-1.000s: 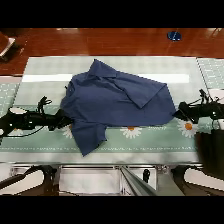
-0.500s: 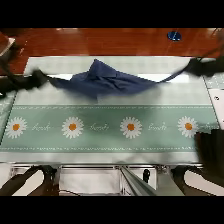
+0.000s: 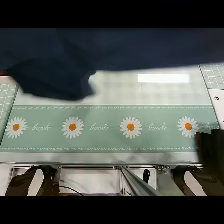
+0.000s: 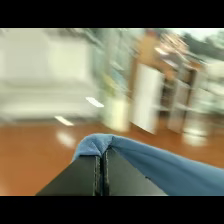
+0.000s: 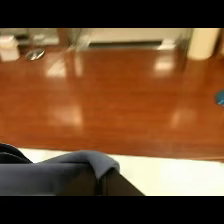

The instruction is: Fold the shirts.

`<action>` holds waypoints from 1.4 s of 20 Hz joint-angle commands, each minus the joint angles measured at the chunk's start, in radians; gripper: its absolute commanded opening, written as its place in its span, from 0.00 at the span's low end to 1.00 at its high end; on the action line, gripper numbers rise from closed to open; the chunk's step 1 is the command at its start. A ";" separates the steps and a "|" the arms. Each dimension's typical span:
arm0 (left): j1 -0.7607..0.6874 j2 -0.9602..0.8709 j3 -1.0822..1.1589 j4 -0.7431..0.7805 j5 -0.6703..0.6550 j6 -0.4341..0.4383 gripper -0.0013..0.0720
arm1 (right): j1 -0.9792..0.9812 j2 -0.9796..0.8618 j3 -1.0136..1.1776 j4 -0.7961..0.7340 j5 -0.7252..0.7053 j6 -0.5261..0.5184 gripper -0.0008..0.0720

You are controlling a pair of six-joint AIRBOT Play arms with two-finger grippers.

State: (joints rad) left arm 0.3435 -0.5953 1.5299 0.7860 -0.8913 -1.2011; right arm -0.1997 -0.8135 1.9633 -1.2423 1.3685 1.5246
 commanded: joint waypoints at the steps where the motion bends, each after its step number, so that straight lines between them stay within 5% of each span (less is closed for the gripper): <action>1: 0.027 0.156 0.049 0.243 -0.004 -0.016 0.04 | 0.002 0.154 0.023 -0.103 0.075 0.034 0.04; 7: -0.024 0.290 0.049 0.444 -0.010 -0.076 0.04 | 0.002 0.236 0.023 -0.182 0.222 0.055 0.04; 12: -0.053 0.268 -0.028 0.455 -0.063 -0.096 0.04 | 0.002 0.235 -0.024 -0.175 0.266 0.066 0.04; 16: -0.053 0.208 -0.227 0.420 -0.095 -0.136 0.04 | 0.002 0.235 -0.276 -0.063 0.275 0.037 0.04; 22: -0.102 -0.142 -0.501 0.209 0.023 -0.084 0.04 | 0.002 0.047 -0.777 0.053 -0.151 -0.047 0.04; 28: -0.284 -0.648 -0.379 0.182 0.283 -0.110 0.04 | 0.010 -0.526 -0.670 0.232 -0.417 -0.135 0.04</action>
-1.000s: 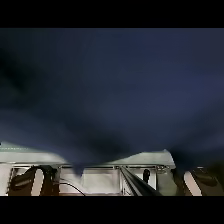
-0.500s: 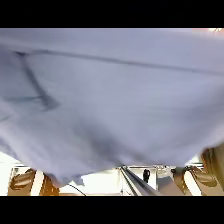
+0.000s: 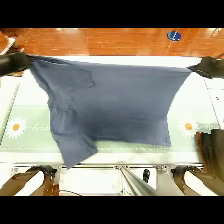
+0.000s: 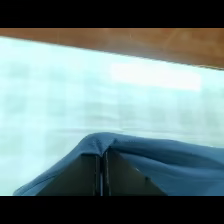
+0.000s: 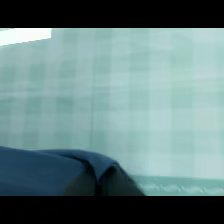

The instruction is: Fold the shirts.

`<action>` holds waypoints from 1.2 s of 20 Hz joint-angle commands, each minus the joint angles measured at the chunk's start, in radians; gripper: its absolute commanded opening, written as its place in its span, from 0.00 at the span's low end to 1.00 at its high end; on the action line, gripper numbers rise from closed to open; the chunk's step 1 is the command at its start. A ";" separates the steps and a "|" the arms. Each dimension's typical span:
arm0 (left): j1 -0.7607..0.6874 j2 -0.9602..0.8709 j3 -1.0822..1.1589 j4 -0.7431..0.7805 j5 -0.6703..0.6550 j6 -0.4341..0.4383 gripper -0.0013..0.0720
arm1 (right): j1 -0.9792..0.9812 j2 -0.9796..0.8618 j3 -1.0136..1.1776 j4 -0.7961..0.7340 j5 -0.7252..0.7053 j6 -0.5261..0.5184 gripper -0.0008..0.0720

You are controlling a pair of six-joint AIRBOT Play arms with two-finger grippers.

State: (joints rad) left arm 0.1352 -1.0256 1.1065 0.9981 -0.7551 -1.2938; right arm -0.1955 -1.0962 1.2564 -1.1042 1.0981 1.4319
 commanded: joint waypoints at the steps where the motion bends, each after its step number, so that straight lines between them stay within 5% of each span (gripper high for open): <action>1: -0.096 -0.293 0.074 -0.031 0.190 -0.061 0.04 | 0.006 -0.336 0.092 0.099 -0.147 -0.042 0.04; 4: -0.109 -0.472 0.172 -0.031 0.166 -0.177 0.04 | 0.005 -0.522 0.235 0.121 -0.110 0.003 0.04; 12: -0.064 -0.564 0.229 0.042 -0.038 -0.180 0.04 | 0.005 -0.616 0.298 0.117 -0.020 -0.031 0.04; 18: 0.033 -0.565 0.228 0.053 -0.317 -0.035 0.04 | 0.006 -0.617 0.296 0.013 0.110 -0.030 0.04; 24: 0.034 -0.569 0.128 0.077 -0.380 0.000 0.04 | 0.006 -0.617 0.203 -0.031 0.141 0.000 0.04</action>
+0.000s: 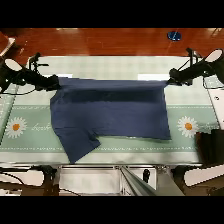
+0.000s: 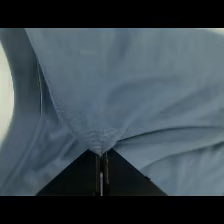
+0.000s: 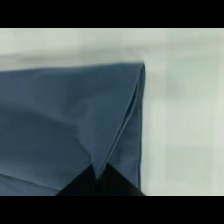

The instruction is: Fold the shirts.

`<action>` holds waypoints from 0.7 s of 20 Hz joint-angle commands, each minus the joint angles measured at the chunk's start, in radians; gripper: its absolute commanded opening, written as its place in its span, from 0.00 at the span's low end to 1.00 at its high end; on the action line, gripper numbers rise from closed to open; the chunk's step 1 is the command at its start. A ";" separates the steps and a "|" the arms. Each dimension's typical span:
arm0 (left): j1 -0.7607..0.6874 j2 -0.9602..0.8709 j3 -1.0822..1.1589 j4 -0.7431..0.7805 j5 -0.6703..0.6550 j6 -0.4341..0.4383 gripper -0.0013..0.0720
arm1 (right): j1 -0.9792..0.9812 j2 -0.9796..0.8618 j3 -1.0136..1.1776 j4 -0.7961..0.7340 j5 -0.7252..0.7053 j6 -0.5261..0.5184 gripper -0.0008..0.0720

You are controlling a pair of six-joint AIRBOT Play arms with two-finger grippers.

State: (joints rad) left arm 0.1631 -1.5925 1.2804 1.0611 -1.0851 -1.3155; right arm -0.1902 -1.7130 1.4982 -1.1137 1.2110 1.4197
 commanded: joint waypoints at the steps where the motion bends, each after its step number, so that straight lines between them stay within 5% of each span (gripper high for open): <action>1: 0.006 -0.003 -0.069 0.016 -0.050 0.021 0.04 | 0.001 0.000 -0.059 -0.021 0.028 0.012 0.04; 3: 0.005 -0.003 -0.101 0.016 -0.053 0.021 0.07 | 0.001 0.000 -0.084 -0.021 0.024 0.012 0.05; 4: 0.005 -0.003 -0.107 0.017 -0.063 0.003 0.29 | 0.001 0.000 -0.086 -0.019 0.025 0.021 0.23; 5: 0.006 -0.003 -0.103 0.017 -0.087 -0.008 0.71 | 0.000 0.002 -0.085 -0.009 0.040 0.033 0.59; 10: 0.105 0.085 -0.063 0.058 -0.245 -0.023 0.71 | -0.049 0.125 -0.087 -0.132 0.182 0.032 0.57; 12: 0.177 0.179 -0.164 0.058 -0.261 0.039 0.71 | -0.100 0.233 -0.152 -0.198 0.174 0.040 0.57; 14: 0.251 0.271 -0.350 0.054 -0.251 0.068 0.71 | -0.163 0.371 -0.325 -0.010 0.048 0.030 0.57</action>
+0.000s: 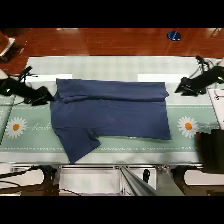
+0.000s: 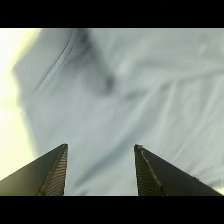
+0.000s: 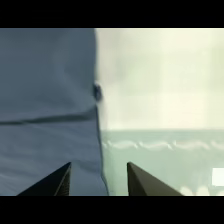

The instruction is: Fold the shirts.

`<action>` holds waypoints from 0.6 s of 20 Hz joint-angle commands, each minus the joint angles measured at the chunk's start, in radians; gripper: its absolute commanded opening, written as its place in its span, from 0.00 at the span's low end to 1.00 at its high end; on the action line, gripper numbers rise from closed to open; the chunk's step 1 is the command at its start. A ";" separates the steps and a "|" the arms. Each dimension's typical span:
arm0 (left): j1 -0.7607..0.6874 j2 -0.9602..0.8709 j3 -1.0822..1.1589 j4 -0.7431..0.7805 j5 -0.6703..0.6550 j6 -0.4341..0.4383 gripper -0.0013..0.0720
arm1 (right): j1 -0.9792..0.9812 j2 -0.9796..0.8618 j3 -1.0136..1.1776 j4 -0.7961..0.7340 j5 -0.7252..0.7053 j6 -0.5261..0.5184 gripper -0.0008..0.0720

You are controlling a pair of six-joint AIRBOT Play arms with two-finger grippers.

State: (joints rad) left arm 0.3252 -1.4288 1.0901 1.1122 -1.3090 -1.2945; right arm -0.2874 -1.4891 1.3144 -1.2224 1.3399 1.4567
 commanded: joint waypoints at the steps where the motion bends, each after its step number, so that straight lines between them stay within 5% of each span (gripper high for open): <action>1: 0.123 0.146 -0.261 -0.005 -0.018 0.074 0.71 | -0.079 0.220 -0.243 0.196 -0.137 -0.056 0.57; 6: 0.282 0.230 -0.561 -0.087 0.015 0.095 0.71 | -0.077 0.520 -0.684 0.290 -0.283 -0.129 0.57; 12: 0.206 0.224 -0.648 -0.187 0.068 0.099 0.71 | -0.077 0.544 -0.806 0.346 -0.270 -0.137 0.57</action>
State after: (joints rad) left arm 0.5591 -1.2095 0.4980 0.9615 -1.2980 -1.2022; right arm -0.3630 -0.9707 0.5674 -0.9112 1.0851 1.3296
